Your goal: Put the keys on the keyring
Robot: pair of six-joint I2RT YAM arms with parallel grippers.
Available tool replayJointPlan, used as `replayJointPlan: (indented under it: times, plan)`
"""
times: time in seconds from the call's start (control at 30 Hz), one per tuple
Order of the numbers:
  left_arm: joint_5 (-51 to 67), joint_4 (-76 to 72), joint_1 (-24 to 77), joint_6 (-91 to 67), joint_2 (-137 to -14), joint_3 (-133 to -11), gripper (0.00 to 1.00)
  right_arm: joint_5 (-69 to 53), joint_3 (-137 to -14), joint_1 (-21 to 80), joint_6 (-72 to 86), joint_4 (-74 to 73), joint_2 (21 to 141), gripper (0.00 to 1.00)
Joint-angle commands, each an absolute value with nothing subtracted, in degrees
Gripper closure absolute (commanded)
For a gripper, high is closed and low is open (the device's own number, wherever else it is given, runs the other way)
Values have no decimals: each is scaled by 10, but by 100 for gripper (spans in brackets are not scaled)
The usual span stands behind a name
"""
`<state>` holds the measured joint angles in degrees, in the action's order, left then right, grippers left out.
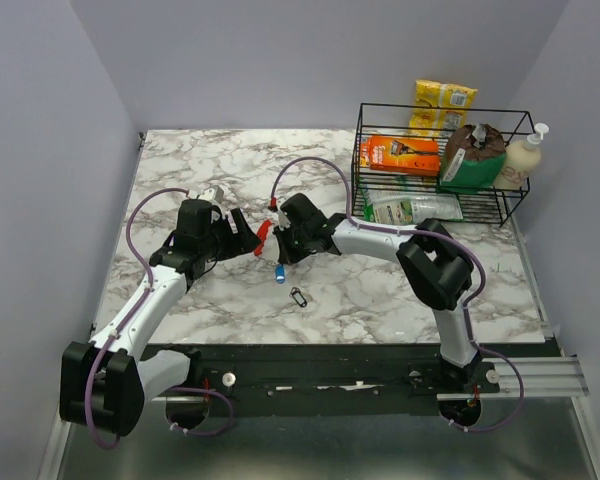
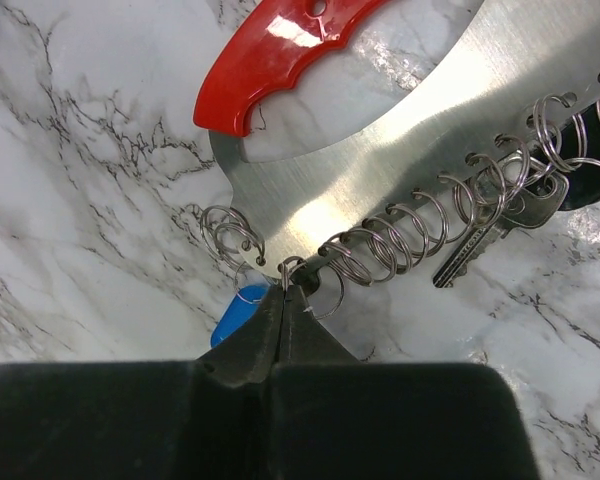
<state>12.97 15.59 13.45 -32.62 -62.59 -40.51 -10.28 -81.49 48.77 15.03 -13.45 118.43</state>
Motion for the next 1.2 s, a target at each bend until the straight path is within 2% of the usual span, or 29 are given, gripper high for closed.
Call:
replayJointPlan:
  times: [0.0, 0.67, 1.17]
  plan:
    - [141, 166, 131, -319, -627, -424, 19, -84, -829, 492, 148, -150, 1183, 99]
    - [163, 166, 131, -289, -582, -439, 19, -48, -787, 492, 109, -150, 1049, 99]
    - [258, 128, 131, -253, -502, -456, 24, -73, -756, 491, 27, -126, 955, 99]
